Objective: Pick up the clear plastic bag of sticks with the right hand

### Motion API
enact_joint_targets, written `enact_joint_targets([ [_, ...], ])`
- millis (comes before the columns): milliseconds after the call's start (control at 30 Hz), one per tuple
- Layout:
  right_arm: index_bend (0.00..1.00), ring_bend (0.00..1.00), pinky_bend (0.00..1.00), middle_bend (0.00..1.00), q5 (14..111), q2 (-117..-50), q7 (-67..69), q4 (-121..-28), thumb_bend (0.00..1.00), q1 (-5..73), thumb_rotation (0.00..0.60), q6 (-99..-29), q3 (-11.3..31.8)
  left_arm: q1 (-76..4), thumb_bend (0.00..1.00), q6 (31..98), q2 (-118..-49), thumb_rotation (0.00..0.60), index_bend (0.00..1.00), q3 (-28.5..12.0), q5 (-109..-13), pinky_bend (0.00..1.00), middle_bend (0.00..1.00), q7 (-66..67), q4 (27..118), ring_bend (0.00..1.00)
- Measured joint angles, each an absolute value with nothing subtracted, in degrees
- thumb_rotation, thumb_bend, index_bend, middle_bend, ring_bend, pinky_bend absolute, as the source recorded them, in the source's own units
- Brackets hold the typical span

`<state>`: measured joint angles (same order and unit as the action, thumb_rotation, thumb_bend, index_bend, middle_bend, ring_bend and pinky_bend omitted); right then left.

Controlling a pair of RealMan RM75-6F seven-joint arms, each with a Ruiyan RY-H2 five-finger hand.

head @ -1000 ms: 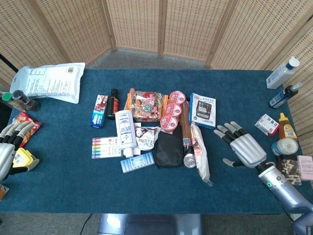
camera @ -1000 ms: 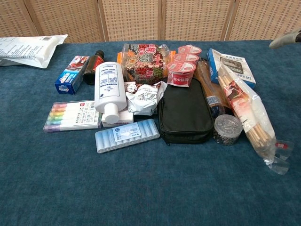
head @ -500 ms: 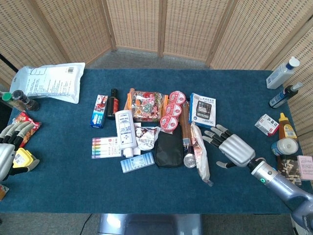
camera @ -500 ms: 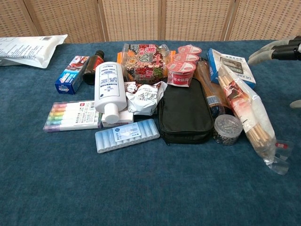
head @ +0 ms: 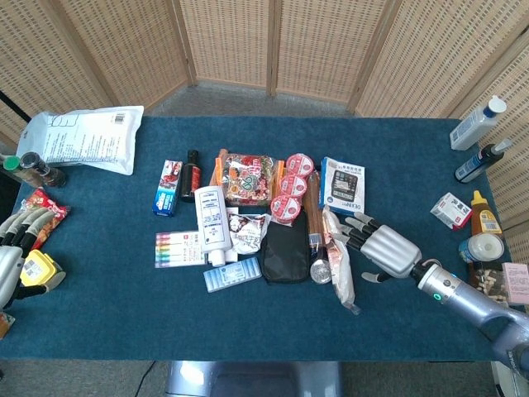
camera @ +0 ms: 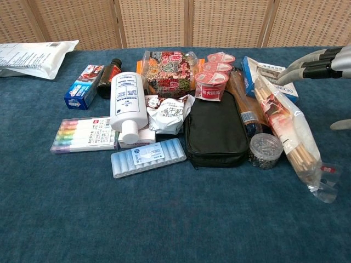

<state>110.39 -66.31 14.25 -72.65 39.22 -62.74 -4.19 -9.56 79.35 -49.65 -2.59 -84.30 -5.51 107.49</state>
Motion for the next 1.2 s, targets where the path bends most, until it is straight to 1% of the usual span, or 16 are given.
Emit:
enact_joint_targets([
  [300, 0.0, 0.0, 0.0, 0.0, 111.55, -65.98, 12.35, -74.05, 0.27, 41.74, 0.5, -61.25, -5.5, -9.19, 0.26, 79.44, -49.66, 0.6, 0.07, -2.4, -84.31, 0.0, 0.06, -6.06, 107.33, 0.0],
  [533, 0.0, 0.0, 0.0, 0.0, 112.58, -66.7, 12.25, -72.94, 0.27, 44.02, 0.499, -60.15, -6.59, -8.84, 0.26, 79.61, -49.71, 0.6, 0.07, -2.29, -84.14, 0.0, 0.06, -6.28, 107.62, 0.0],
  [900, 0.0, 0.0, 0.0, 0.0, 113.25, -66.71, 9.7, -73.76, 0.27, 45.63, 0.501, -59.17, -7.9, -8.7, 0.26, 79.44, -49.61, 0.6, 0.07, -2.27, -84.3, 0.0, 0.06, -7.62, 107.35, 0.0],
  [1100, 0.0, 0.0, 0.0, 0.0, 112.88, -68.51, 9.18, -72.24, 0.26, 46.71, 0.495, -56.65, -8.74, -8.27, 0.26, 79.86, -49.5, 0.6, 0.07, -2.04, -84.68, 0.0, 0.06, -8.63, 107.21, 0.0],
  [1200, 0.0, 0.0, 0.0, 0.0, 112.59, -69.49, 9.77, -70.56, 0.26, 47.07, 0.504, -56.32, -9.07, -8.01, 0.26, 80.14, -49.22, 0.6, 0.07, -1.96, -84.87, 0.0, 0.06, -9.16, 107.23, 0.0],
])
